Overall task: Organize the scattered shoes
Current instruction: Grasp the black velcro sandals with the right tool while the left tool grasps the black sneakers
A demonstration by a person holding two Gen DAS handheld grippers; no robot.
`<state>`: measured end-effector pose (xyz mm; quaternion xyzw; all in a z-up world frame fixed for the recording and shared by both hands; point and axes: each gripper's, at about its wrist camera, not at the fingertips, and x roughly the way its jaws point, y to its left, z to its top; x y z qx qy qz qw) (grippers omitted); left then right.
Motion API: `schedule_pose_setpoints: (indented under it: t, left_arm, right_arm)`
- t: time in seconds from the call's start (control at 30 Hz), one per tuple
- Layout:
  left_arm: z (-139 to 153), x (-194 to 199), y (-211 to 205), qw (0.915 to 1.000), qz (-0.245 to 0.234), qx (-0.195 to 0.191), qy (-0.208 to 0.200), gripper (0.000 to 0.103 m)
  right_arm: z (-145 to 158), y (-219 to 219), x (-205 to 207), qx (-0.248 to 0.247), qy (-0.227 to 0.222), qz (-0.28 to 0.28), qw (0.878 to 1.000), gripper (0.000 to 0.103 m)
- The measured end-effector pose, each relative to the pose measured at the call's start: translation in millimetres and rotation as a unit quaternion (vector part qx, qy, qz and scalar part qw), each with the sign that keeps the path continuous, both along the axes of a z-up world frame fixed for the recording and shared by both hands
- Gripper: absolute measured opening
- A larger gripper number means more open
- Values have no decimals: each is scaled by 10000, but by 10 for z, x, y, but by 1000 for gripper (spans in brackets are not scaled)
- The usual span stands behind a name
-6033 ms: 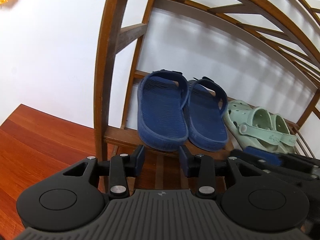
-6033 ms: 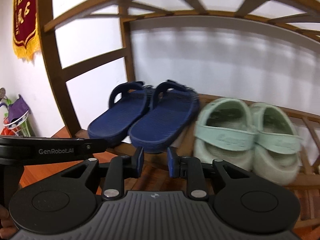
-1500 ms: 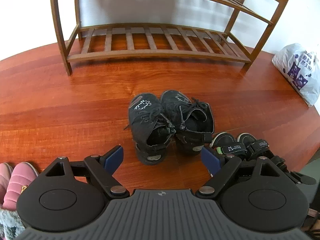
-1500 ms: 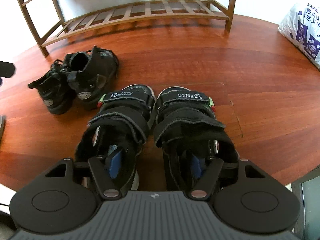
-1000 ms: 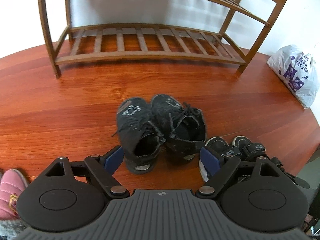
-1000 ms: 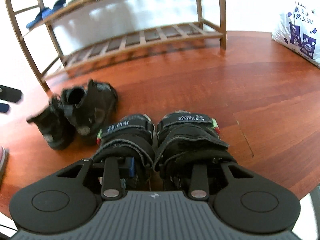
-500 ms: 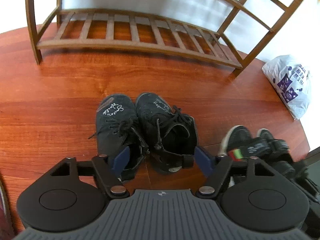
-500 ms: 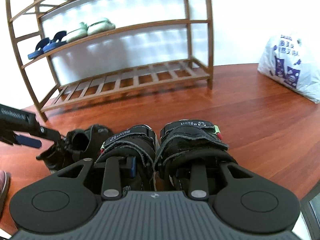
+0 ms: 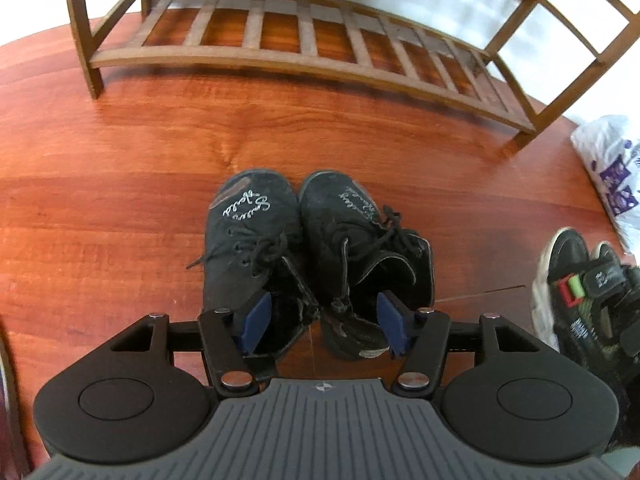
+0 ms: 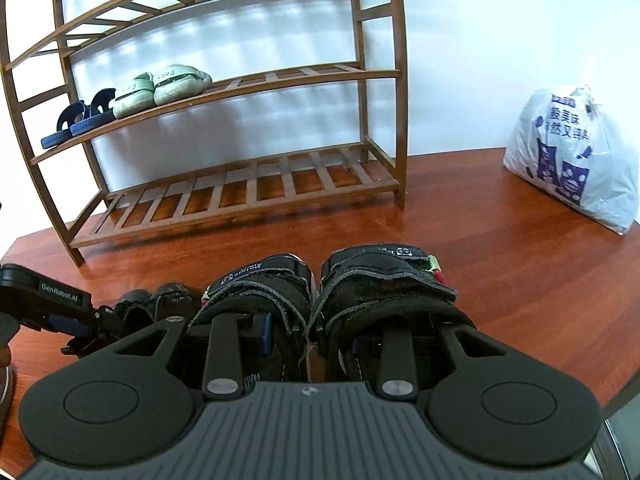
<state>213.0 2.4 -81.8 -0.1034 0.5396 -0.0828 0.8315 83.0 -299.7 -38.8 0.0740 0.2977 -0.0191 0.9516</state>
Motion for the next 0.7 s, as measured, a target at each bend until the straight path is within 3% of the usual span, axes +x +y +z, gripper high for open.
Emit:
schedule_pose_setpoints:
  t: [0.23,0.43,0.7]
  left_arm:
    - [-85,34,-21,9983,556,106,131,61]
    - [-228,146,-196,9975,617,346,94,60]
    - [-402,140,-496,9928,553,890,-587,62]
  right_arm:
    - [-38,-280,294,39,33,409,9991,38]
    - [-93,-438,477,95,118,652,9978,38]
    - [-168,-546,604,140,289,872,9957,38]
